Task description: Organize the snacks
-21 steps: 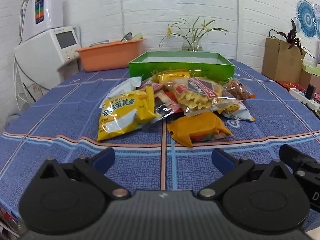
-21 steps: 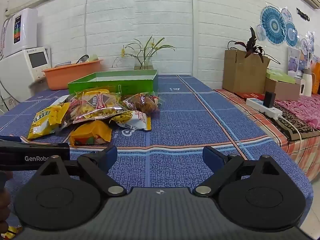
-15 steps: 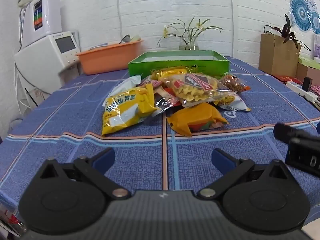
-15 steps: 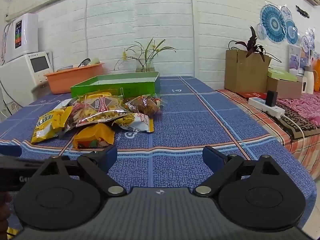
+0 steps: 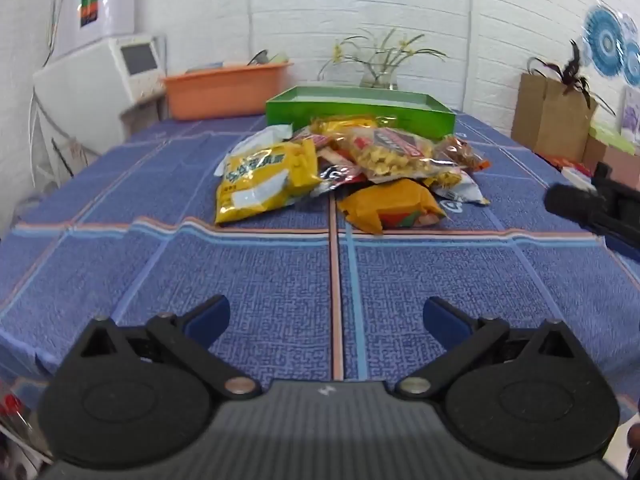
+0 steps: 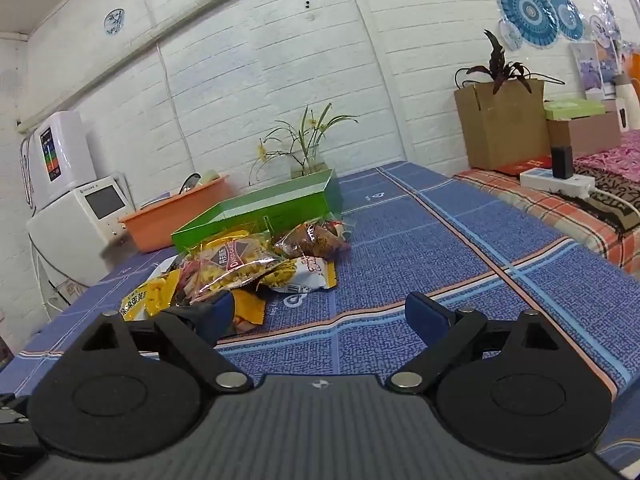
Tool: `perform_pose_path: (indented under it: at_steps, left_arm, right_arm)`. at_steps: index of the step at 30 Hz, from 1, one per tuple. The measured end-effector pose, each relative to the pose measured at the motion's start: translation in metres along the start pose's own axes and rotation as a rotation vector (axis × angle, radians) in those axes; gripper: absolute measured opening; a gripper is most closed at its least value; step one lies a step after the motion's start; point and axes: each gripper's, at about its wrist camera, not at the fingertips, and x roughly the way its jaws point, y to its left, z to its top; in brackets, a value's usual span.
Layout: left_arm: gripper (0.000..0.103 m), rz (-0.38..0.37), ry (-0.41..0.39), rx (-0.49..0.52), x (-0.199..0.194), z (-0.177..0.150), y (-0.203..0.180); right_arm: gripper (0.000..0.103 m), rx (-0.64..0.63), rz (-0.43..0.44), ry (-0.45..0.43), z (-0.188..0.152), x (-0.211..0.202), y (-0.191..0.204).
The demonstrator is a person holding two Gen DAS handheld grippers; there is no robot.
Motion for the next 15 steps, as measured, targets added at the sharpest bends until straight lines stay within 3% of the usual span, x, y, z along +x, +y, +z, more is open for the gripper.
perform_pose_path:
  at_steps: [3, 7, 15]
  left_arm:
    - [0.103, 0.046, -0.033, 0.0, 0.003, 0.005, 0.002]
    - [0.103, 0.096, -0.036, -0.006, 0.013, 0.016, 0.007]
    - [0.103, 0.121, -0.025, -0.066, 0.021, 0.017, 0.02]
  right_arm:
    - [0.103, -0.072, -0.036, 0.032, -0.002, 0.003, 0.009]
    - [0.103, -0.105, -0.013, 0.059, -0.006, 0.003, 0.016]
    - [0.103, -0.107, -0.023, 0.054, -0.009, 0.002, 0.02]
